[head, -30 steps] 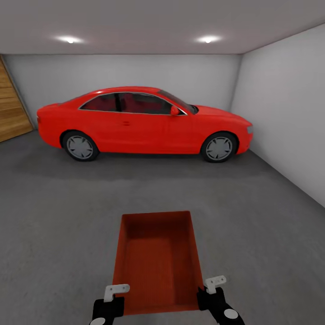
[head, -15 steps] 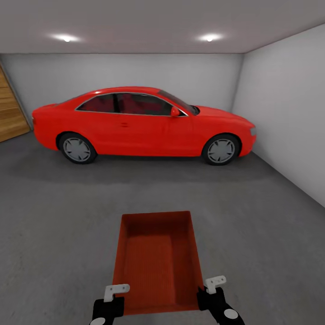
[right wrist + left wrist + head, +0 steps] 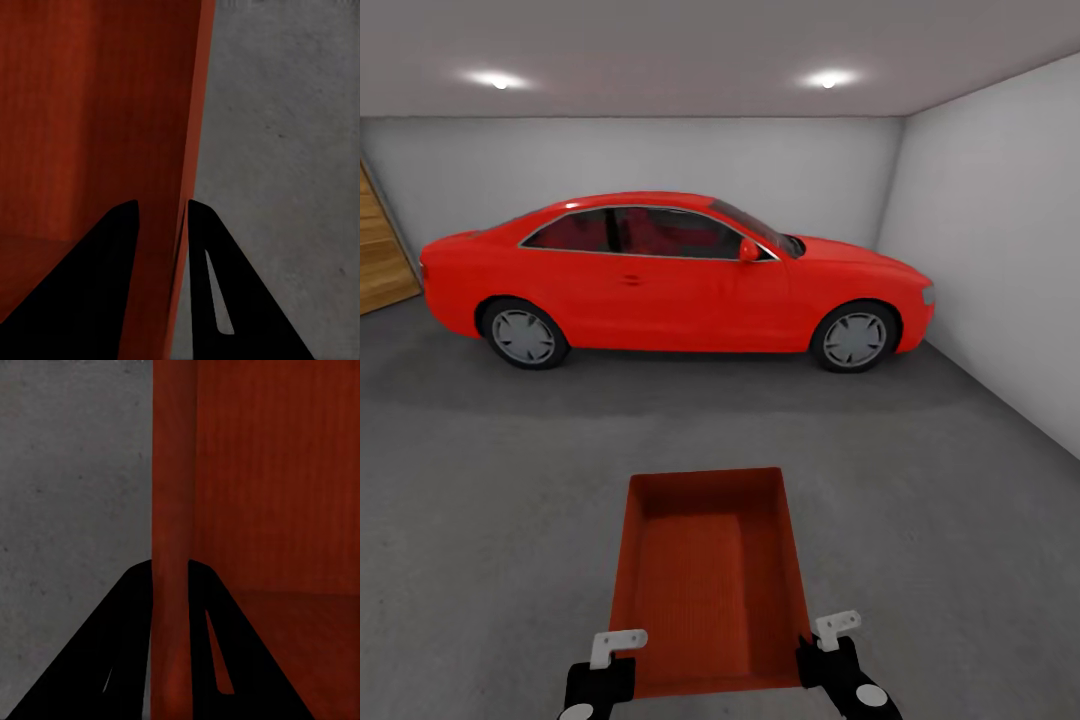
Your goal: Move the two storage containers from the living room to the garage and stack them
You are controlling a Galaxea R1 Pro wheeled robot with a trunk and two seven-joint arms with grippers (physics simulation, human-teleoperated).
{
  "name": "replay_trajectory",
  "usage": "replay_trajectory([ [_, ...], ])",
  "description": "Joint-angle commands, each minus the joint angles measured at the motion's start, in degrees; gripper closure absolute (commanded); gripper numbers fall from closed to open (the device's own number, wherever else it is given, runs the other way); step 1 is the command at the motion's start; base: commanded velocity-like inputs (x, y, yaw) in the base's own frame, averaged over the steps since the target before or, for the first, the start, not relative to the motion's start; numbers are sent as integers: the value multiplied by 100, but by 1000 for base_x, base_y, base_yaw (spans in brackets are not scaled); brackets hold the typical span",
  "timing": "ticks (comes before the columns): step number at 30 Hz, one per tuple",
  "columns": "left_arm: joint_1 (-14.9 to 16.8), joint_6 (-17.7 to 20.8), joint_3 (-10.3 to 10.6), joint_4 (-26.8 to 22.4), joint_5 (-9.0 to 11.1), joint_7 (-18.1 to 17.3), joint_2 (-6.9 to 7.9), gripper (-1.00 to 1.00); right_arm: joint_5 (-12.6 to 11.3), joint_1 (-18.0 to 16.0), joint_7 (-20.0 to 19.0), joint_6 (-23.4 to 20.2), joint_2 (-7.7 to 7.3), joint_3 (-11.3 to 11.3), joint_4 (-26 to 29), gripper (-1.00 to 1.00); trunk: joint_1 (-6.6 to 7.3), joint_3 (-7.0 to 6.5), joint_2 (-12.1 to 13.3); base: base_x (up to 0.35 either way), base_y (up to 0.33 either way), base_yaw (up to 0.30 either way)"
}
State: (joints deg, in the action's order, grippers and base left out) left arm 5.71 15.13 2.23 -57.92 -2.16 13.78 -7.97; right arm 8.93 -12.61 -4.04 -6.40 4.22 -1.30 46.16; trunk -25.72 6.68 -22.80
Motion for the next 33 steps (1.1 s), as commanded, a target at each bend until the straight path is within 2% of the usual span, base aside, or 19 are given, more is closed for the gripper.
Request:
replay_trajectory([
  [1,1,25,15,0,401,-95,-134,100,-321,-4,219,236,9,51,30,100,-7,12,-12,324,0,0],
  [33,1,25,14,-1,401,-95,-134,100,-321,-4,219,236,4,51,28,100,-7,12,-12,324,0,0],
])
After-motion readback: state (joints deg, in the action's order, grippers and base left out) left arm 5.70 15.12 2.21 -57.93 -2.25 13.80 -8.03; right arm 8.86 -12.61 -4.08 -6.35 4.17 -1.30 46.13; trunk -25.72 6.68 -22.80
